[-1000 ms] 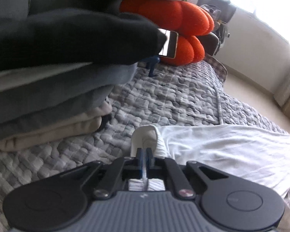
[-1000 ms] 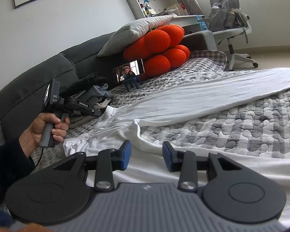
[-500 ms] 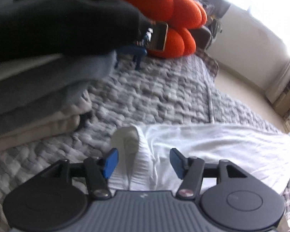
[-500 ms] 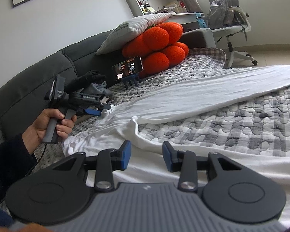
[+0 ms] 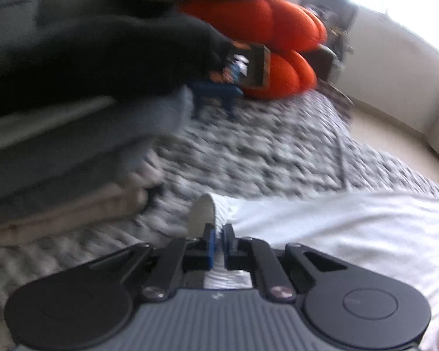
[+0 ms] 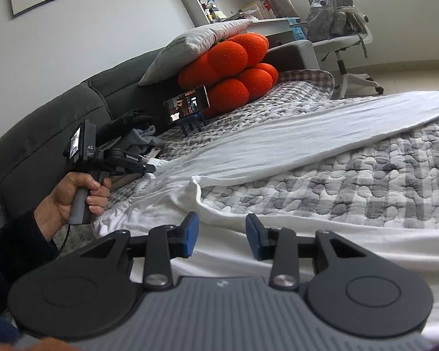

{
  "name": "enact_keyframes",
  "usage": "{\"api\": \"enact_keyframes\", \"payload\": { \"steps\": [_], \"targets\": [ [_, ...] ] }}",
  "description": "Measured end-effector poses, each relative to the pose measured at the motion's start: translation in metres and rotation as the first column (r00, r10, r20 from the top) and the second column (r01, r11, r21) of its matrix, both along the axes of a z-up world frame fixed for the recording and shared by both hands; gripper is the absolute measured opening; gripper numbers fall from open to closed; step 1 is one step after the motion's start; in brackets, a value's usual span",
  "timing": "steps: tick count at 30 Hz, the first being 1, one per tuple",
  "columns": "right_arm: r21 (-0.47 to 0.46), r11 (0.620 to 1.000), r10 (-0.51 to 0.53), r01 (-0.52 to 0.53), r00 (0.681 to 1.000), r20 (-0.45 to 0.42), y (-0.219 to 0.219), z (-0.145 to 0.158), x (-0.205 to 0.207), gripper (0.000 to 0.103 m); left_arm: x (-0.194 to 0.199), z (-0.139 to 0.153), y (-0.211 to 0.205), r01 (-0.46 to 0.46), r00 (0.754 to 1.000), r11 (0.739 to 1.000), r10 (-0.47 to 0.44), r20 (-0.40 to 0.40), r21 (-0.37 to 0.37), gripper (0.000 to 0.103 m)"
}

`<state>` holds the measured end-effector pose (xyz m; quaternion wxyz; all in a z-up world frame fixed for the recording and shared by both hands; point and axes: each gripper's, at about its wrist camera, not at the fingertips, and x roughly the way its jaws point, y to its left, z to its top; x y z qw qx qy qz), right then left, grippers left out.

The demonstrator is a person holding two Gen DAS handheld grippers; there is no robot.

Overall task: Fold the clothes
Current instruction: 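Close the left gripper firmly on the white waistband edge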

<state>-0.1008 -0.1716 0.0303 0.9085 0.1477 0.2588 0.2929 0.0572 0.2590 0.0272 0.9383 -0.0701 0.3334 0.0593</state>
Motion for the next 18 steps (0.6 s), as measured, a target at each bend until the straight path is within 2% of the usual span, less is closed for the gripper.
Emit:
{"api": "enact_keyframes", "payload": {
  "steps": [6, 10, 13, 16, 18],
  "targets": [
    [0.009, 1.000, -0.005, 0.005, 1.000, 0.013, 0.002, 0.004, 0.000, 0.040, 0.007, 0.004, 0.007, -0.073, 0.997, 0.997, 0.073, 0.018, 0.013, 0.004],
    [0.025, 1.000, -0.016, 0.016, 1.000, 0.010, -0.001, 0.002, -0.004, 0.040, 0.013, -0.009, 0.010, -0.122, 0.992, 0.993, 0.122, -0.021, 0.006, 0.005],
    [0.022, 1.000, -0.020, 0.020, 1.000, -0.001, -0.002, -0.001, -0.005, 0.040, 0.015, -0.021, 0.005, -0.133, 0.990, 0.990, 0.134, -0.031, 0.037, 0.006],
    [0.021, 0.999, -0.026, 0.026, 1.000, -0.004, -0.005, -0.001, -0.007, 0.040, 0.014, -0.023, -0.009, -0.120, 0.992, 0.985, 0.123, -0.014, 0.123, 0.009],
    [0.023, 0.999, -0.029, 0.030, 1.000, -0.004, -0.007, 0.000, -0.009, 0.040, 0.014, -0.022, -0.011, -0.117, 0.993, 0.984, 0.121, -0.018, 0.136, 0.012]
  ]
}}
